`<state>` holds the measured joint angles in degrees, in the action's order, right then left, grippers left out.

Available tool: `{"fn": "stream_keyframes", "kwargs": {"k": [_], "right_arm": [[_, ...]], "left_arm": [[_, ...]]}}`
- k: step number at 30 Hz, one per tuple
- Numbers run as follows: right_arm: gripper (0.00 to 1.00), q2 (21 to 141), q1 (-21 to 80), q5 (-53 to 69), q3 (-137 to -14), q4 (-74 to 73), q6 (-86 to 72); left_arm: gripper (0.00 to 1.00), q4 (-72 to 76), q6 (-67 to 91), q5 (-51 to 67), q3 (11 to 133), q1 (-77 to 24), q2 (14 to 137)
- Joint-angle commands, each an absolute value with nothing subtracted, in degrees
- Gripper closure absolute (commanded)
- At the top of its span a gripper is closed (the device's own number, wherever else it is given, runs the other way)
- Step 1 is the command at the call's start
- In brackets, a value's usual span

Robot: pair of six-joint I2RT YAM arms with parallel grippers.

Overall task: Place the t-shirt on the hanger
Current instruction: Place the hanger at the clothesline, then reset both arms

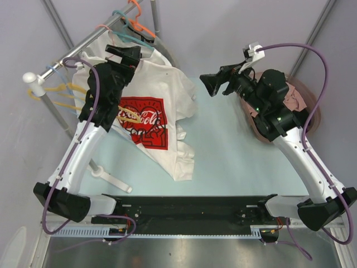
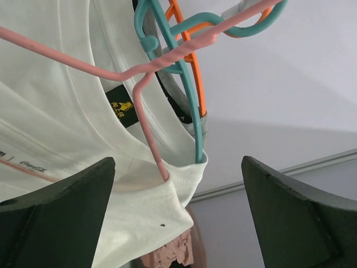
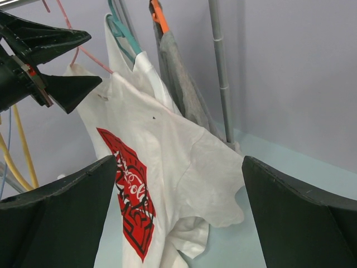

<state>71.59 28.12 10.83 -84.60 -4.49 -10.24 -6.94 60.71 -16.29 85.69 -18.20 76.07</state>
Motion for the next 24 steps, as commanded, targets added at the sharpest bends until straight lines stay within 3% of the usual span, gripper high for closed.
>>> {"fn": "stream_keyframes", "kwargs": {"k": [1,7,14,20,24], "right_arm": [[0.01,70.0,29.0,10.8,-87.2,-4.0,-9.1],[0.00,69.6,29.5,10.5,-86.9,-4.7,-8.7],[0.00,68.6,29.5,9.4,-86.5,-6.1,-7.5],[0.00,67.2,29.3,7.0,-85.9,-10.2,-6.2],[0.00,65.8,28.2,5.1,-84.6,-15.1,-3.9]], "left_arm": [[0.00,-2.5,54.1,-16.3,83.2,-18.4,71.1],[0.00,0.3,44.5,-11.3,80.3,-20.4,66.8],[0.00,5.5,20.6,-4.2,80.0,-32.3,63.9],[0.00,-12.9,-1.4,2.1,89.8,-44.0,71.5],[0.00,-26.5,-5.5,7.4,96.3,-47.7,79.5]]}}
